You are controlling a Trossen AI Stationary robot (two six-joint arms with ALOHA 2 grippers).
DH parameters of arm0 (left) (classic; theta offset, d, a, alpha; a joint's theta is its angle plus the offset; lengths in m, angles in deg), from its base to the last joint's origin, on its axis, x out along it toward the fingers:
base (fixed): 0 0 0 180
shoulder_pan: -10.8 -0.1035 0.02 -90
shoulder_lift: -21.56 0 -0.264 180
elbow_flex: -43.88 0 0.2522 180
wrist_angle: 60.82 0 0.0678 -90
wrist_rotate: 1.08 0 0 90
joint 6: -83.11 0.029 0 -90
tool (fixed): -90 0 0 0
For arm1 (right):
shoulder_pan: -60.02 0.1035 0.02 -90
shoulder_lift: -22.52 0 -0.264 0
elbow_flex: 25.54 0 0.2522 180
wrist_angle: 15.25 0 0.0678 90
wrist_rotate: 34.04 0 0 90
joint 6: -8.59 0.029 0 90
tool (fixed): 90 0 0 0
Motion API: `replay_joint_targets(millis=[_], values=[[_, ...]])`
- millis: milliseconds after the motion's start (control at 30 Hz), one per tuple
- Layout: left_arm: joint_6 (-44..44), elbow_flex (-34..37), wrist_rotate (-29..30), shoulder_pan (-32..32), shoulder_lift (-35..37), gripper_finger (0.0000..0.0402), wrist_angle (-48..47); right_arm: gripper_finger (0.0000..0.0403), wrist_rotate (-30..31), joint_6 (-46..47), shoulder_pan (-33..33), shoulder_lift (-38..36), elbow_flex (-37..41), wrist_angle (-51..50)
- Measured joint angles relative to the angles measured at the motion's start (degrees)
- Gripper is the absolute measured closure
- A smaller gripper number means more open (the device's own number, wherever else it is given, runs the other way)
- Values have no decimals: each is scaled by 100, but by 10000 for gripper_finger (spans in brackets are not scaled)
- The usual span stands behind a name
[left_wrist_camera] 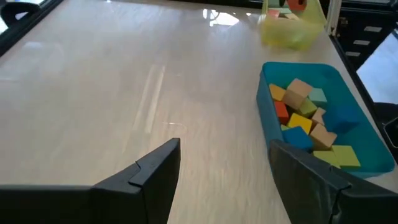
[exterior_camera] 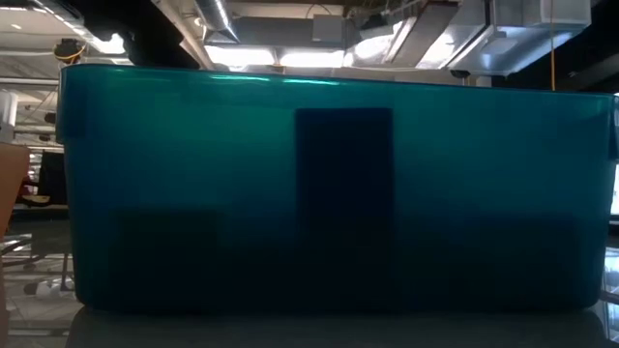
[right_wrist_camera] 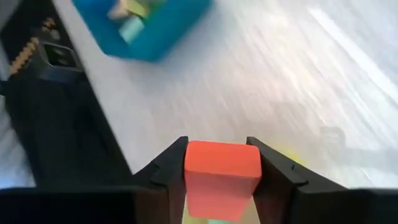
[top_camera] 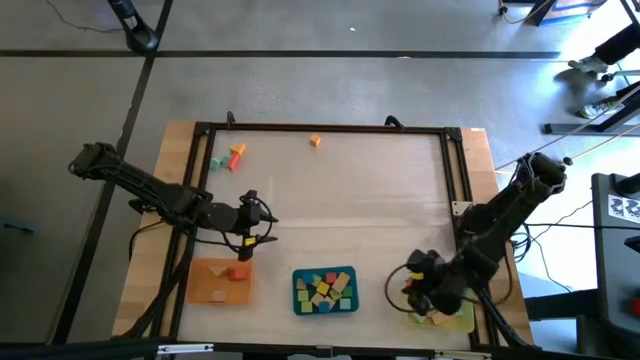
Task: Sort blocks by size
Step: Put the orange rectangular block into the yellow bin
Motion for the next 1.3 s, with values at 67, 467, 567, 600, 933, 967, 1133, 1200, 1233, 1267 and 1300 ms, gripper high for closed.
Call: replay_joint_targets(millis=[67, 467, 567, 600, 933, 967, 1133, 1200, 1233, 1267, 1300], values=[[-27, 0, 57, 0, 0, 172, 0, 254, 16, 407, 204, 0, -1, -396], [-69, 0, 78, 0, -4, 171, -54, 247, -149, 2226, 795, 1, 372, -1184], [-127, 0, 105, 0, -4, 171, -150, 231, -298, 2326, 736, 2, 380, -1184], [-133, 0, 119, 0, -4, 171, -182, 222, -355, 2376, 722, 2, 380, -1189], [-236, 0, 642, -14, -4, 171, -178, 152, -1561, 2347, 466, -194, 380, -988], [-239, 0, 773, -38, -4, 171, -177, 150, -1605, 2323, 428, -265, 377, -981], [-507, 0, 1301, -326, -4, 171, -182, 148, -875, 1774, 326, -674, 377, -934], [-588, 0, 1356, -489, -4, 171, -228, 148, -410, 1424, 288, -790, 377, -897], [-667, 0, 1371, -579, -4, 171, -301, 148, -174, 1257, 286, -831, 377, -867], [-732, 0, 1378, -670, -4, 171, -389, 148, 64, 1105, 286, -865, 377, -852], [-834, 0, 1387, -759, -4, 171, -492, 148, 290, 987, 286, -879, 377, -846]])
